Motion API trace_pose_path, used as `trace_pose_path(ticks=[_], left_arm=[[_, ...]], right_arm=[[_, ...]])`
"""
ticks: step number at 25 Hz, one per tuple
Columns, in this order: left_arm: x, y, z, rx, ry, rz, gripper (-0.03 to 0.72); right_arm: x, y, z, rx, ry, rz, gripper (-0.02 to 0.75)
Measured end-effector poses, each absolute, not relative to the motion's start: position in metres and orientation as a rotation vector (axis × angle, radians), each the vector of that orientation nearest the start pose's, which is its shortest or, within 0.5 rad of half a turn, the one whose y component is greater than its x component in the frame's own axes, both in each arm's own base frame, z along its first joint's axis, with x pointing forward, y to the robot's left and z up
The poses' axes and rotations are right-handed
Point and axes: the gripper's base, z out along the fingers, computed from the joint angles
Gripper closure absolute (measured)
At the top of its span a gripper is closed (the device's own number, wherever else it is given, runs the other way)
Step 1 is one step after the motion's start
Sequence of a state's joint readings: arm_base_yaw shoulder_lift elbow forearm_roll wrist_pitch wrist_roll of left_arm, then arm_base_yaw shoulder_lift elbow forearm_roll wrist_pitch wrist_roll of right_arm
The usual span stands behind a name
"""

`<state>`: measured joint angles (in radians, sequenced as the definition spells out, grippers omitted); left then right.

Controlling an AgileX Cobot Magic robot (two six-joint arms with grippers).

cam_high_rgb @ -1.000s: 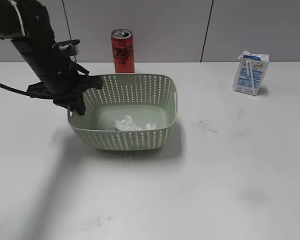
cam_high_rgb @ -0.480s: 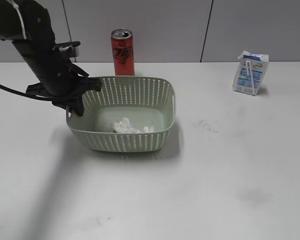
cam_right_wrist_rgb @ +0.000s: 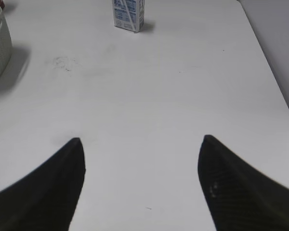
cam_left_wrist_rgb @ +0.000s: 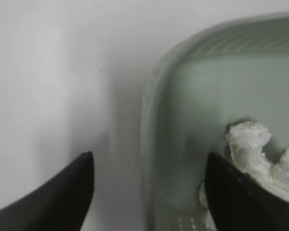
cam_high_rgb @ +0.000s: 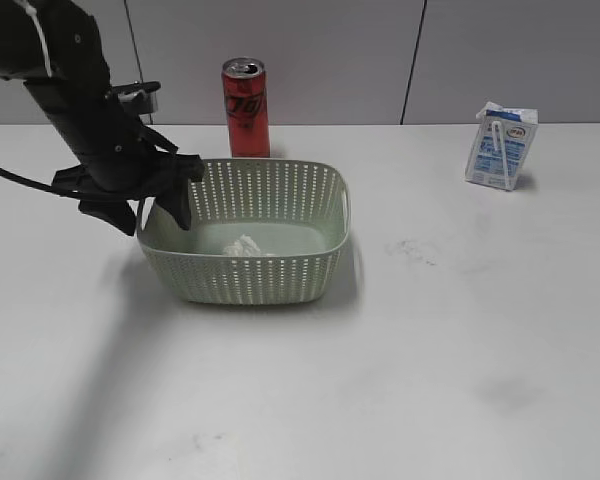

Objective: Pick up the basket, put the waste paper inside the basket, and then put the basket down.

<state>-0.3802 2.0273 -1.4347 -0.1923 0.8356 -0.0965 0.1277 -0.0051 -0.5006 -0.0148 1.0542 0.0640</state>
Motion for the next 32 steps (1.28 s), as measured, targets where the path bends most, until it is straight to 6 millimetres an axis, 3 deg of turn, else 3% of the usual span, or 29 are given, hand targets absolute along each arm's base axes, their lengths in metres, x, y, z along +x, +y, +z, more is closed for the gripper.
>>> trace_pose_path(ticks=[2,5,8,12,17,20,22,26,32], left_arm=[[0.374,-0.164,0.170,0.255,2.949,-0.303,0.090],[0.371,-0.160,0.178,0.247,2.968,-0.307,0.017],[0.369,-0.147,0.199,0.213,2.956,-0.318,0.000],[0.361,-0.115,0.241,0.194,2.919,-0.299,-0.005],[0.337,-0.071,0.286,0.254,2.927,-0.085,0.000],[0.324,-0.056,0.311,0.230,2.873,-0.034,0.006],[0.311,-0.053,0.328,0.228,2.824,-0.056,0.015],[0.266,-0.054,0.353,0.241,2.746,-0.176,0.050],[0.187,-0.043,0.351,0.249,2.702,-0.205,0.081]], right_arm=[[-0.005,-0.002,0.278,-0.064,2.033,0.103,0.187],[-0.005,-0.002,0.278,-0.064,2.033,0.103,0.187],[-0.005,-0.002,0.278,-0.064,2.033,0.103,0.187],[-0.005,-0.002,0.278,-0.064,2.033,0.103,0.187],[-0.005,-0.002,0.278,-0.064,2.033,0.103,0.187],[-0.005,-0.002,0.278,-0.064,2.033,0.103,0.187],[-0.005,-0.002,0.278,-0.064,2.033,0.103,0.187],[-0.005,-0.002,0.278,-0.064,2.033,0.103,0.187],[-0.005,-0.002,0.278,-0.064,2.032,0.104,0.187]])
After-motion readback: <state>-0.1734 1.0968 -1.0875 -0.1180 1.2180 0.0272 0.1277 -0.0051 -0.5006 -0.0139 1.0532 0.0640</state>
